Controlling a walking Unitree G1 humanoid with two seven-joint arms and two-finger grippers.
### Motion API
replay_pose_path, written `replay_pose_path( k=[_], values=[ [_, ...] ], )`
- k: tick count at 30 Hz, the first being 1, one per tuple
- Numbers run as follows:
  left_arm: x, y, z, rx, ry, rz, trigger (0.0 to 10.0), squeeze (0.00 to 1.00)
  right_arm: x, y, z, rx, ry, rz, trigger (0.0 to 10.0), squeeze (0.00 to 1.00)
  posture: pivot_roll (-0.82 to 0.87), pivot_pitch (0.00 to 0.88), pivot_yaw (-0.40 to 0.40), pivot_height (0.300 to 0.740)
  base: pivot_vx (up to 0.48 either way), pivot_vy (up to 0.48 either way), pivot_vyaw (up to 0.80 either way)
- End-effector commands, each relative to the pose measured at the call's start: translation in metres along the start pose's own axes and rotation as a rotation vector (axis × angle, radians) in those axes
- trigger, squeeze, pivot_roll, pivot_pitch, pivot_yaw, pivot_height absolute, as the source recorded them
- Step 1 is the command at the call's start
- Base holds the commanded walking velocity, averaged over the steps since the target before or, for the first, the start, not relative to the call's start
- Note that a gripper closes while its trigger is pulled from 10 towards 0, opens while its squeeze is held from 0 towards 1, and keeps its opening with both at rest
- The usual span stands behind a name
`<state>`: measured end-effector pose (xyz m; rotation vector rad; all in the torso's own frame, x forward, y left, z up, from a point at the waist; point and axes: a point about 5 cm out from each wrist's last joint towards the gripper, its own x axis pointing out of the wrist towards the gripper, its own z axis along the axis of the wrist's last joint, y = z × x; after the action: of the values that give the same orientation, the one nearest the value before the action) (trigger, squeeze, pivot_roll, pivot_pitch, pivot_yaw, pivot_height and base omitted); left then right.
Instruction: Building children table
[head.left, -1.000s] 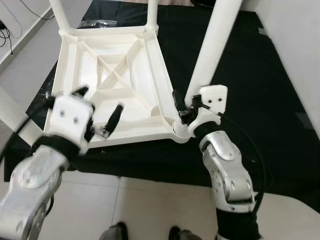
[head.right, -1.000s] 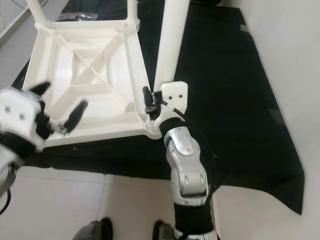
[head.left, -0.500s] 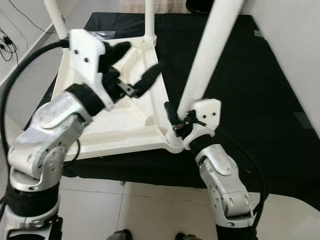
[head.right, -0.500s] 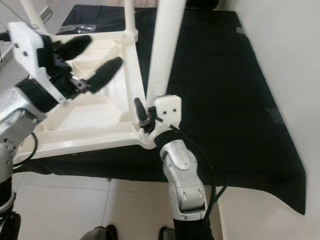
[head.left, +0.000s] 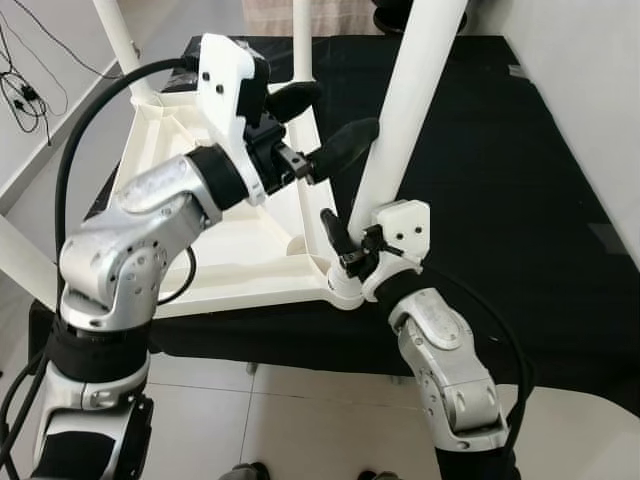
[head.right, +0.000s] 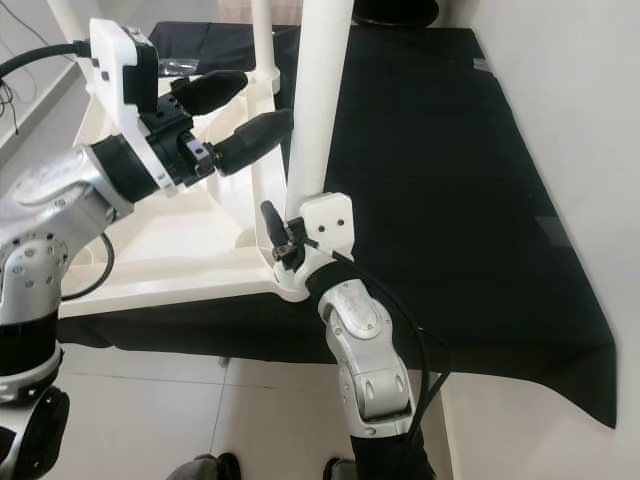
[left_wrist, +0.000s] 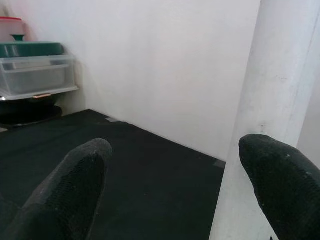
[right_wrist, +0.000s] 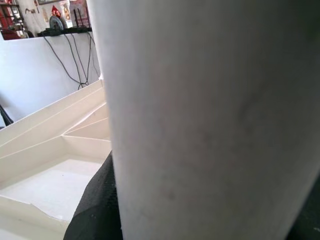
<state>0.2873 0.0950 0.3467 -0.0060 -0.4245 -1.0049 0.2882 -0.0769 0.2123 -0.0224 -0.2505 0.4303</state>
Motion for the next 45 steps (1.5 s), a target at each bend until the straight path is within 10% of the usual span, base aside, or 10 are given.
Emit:
replay_pose_path(
  k=[1,11,27,37,45],
  values=[
    [0.014,-0.015,0.000,-0.010,0.026,-0.141,10.0,0.00,0.003,0.029,-0.006,-0.017,0.033,0.170,10.0,0.00,0.03,0.167,0.013,0.740,0.000,0.000,0.00],
    [0.015,-0.028,0.016,0.000,0.010,-0.336,10.0,0.00,0.006,0.031,-0.008,-0.032,0.034,0.178,10.0,0.00,0.03,0.168,0.012,0.740,0.000,0.000,0.00],
    [-0.027,-0.003,0.052,0.133,0.018,-0.235,10.0,0.00,0.009,0.030,-0.007,-0.023,0.022,0.188,10.0,0.00,0.04,0.168,0.004,0.740,0.000,0.000,0.00],
    [-0.052,-0.009,0.056,0.004,-0.116,-0.273,10.0,0.00,0.033,-0.028,0.027,0.092,-0.111,0.029,10.0,0.00,0.03,0.153,-0.010,0.740,0.000,0.000,0.00],
    [-0.053,-0.001,0.054,0.039,-0.104,-0.185,10.0,0.00,0.037,-0.026,0.041,-0.052,-0.172,0.125,10.0,0.00,0.02,0.141,-0.016,0.740,0.000,0.000,0.00]
  ],
)
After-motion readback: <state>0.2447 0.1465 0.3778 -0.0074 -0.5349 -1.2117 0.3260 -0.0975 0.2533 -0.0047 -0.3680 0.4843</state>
